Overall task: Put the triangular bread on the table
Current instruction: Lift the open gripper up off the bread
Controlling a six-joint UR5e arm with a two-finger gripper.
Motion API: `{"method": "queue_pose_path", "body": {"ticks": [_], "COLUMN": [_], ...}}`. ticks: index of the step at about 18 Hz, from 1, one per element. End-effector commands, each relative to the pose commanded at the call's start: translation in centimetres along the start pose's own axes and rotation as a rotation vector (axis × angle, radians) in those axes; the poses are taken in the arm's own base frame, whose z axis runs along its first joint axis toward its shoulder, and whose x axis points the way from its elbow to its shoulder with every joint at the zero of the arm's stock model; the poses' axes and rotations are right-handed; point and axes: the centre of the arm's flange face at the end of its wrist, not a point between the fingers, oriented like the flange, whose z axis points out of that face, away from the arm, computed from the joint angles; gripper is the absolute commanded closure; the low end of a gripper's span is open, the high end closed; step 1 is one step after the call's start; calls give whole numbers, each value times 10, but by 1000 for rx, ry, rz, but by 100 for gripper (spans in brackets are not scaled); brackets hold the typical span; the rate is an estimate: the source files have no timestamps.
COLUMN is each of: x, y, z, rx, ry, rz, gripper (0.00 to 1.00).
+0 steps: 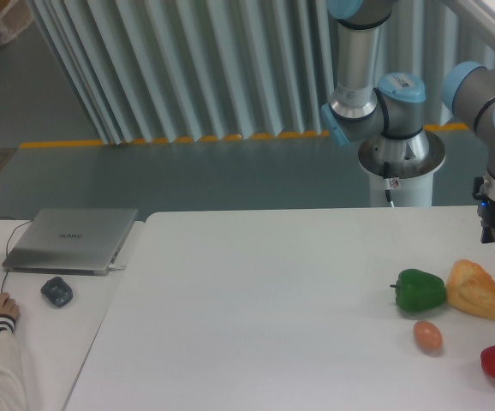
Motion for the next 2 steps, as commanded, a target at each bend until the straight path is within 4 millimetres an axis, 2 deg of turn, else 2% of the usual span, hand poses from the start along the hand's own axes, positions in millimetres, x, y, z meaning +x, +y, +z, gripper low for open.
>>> {"method": "queue_pose_path", "body": {"ticks": [2], "x": [0], "y": [-1], "z": [1], "rx": [11], "ry": [0], "rz": [0], "gripper": [0]}}
